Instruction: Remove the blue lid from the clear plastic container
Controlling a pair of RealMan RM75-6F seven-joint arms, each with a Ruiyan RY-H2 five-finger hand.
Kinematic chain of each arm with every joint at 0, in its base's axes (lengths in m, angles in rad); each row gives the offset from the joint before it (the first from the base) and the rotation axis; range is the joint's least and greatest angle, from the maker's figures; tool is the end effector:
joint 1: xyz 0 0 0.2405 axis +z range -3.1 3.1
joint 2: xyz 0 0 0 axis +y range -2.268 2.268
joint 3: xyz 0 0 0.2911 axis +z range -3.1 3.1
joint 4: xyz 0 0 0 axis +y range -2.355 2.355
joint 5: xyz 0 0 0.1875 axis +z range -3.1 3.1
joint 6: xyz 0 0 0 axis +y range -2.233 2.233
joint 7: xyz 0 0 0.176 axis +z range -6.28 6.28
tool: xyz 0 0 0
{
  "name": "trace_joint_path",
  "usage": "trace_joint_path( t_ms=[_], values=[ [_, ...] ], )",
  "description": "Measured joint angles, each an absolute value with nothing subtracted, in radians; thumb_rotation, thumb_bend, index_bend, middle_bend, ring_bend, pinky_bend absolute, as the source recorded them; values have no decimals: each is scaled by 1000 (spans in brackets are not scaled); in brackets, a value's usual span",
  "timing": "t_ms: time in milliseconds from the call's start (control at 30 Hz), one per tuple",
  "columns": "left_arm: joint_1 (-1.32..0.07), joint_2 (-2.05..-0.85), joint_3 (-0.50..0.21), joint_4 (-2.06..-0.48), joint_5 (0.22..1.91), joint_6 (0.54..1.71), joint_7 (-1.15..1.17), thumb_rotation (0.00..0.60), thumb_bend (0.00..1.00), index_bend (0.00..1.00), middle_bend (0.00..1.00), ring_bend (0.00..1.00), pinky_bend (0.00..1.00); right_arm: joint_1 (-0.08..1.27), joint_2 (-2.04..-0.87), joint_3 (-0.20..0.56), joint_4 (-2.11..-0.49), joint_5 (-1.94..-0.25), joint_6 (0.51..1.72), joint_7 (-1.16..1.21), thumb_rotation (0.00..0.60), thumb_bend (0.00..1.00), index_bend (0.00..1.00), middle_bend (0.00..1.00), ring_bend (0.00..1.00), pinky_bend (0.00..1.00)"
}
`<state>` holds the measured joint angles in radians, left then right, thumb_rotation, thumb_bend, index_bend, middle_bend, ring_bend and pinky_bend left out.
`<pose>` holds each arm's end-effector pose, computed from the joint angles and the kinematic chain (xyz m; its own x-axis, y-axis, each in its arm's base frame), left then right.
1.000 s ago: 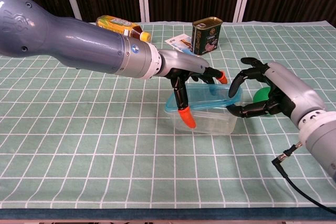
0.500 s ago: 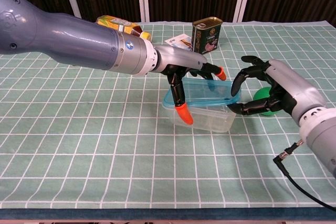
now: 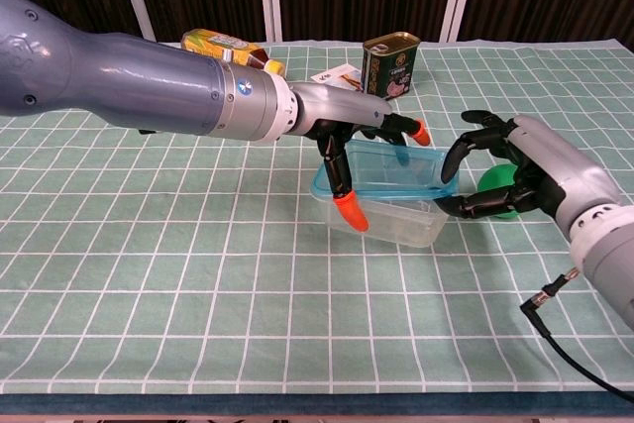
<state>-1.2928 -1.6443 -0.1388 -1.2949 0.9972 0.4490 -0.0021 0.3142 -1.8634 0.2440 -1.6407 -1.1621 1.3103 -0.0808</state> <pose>-0.0062 0.4156 -0.0996 0.5363 0.5697 0.6228 0.7726 -0.6284 -0.0905 -0.1944 -0.2826 -0.0423 -0.3509 -0.1436 0.9253 -0.9360 0.0839 -0.3420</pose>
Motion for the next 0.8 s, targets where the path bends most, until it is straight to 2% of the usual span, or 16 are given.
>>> trace_joint_path(
  t_ms=[633, 800],
  values=[
    [-1309, -1648, -119, -1297, 950, 467, 83, 600, 0, 0, 0, 0, 0, 314, -1856, 231, -1616, -1152, 1294, -86, 600, 738, 698, 60, 0, 0],
    [-1311, -1644, -104, -1303, 945, 469, 104, 600, 0, 0, 0, 0, 0, 306, -1863, 253, -1641, -1092, 1287, -70, 600, 736, 698, 64, 0, 0]
  ],
)
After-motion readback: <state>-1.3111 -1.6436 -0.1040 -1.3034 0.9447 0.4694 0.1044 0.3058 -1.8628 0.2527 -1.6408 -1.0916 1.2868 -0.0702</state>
